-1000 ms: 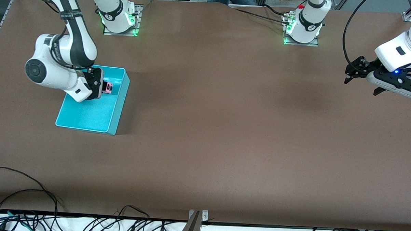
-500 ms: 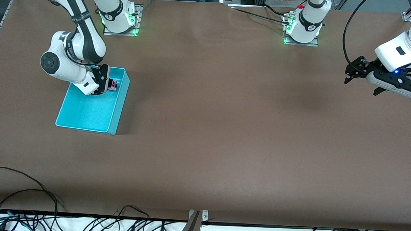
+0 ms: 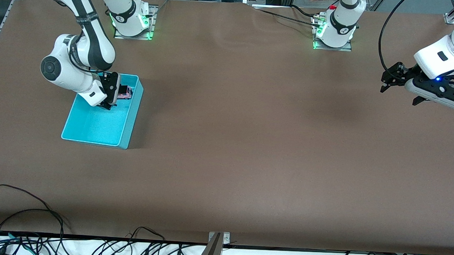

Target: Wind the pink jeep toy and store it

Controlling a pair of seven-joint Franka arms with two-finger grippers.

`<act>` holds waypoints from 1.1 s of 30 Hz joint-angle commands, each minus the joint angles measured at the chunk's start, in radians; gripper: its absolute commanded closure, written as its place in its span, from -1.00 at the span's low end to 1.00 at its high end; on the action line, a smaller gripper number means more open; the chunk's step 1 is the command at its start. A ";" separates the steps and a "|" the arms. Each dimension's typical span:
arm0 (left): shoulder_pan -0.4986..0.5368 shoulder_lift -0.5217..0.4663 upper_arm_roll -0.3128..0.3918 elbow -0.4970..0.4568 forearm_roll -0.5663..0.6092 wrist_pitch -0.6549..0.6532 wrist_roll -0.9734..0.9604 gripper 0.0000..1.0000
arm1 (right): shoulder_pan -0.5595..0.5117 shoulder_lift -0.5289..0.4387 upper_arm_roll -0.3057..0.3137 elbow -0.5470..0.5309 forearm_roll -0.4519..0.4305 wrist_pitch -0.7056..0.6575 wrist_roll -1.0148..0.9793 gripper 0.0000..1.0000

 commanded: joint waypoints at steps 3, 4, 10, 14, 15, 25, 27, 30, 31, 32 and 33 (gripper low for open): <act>0.011 0.013 -0.012 0.032 0.004 -0.022 -0.008 -1.00 | 0.004 -0.021 -0.003 0.207 0.043 -0.138 0.071 -1.00; 0.011 0.013 -0.012 0.032 0.004 -0.022 -0.008 -1.00 | 0.004 -0.018 -0.003 0.246 0.043 -0.179 0.107 -1.00; 0.011 0.013 -0.012 0.032 0.004 -0.022 -0.006 -1.00 | 0.004 -0.019 -0.003 0.421 0.042 -0.322 0.394 -1.00; 0.011 0.013 -0.012 0.032 0.004 -0.022 -0.006 -1.00 | 0.004 -0.023 -0.006 0.510 0.034 -0.370 0.590 -1.00; 0.011 0.013 -0.012 0.032 0.004 -0.022 -0.008 -1.00 | 0.002 -0.023 -0.006 0.536 0.031 -0.384 0.641 -1.00; 0.011 0.013 -0.012 0.032 0.004 -0.022 -0.008 -1.00 | 0.002 -0.023 -0.006 0.764 -0.043 -0.615 1.178 -1.00; 0.011 0.013 -0.012 0.032 0.004 -0.022 -0.008 -1.00 | 0.002 -0.021 -0.006 0.813 -0.059 -0.669 1.258 -1.00; 0.011 0.013 -0.012 0.032 0.004 -0.022 -0.008 -1.00 | 0.002 -0.023 -0.006 0.860 -0.082 -0.720 1.350 -1.00; 0.011 0.013 -0.012 0.032 0.004 -0.022 -0.006 -1.00 | 0.002 -0.024 -0.008 0.872 -0.093 -0.732 1.379 -1.00; 0.011 0.013 -0.012 0.032 0.004 -0.024 -0.008 -1.00 | 0.002 -0.027 -0.008 0.883 -0.104 -0.741 1.413 -1.00; 0.011 0.013 -0.012 0.032 0.004 -0.022 -0.008 -1.00 | 0.002 -0.027 -0.009 0.895 -0.116 -0.749 1.445 -1.00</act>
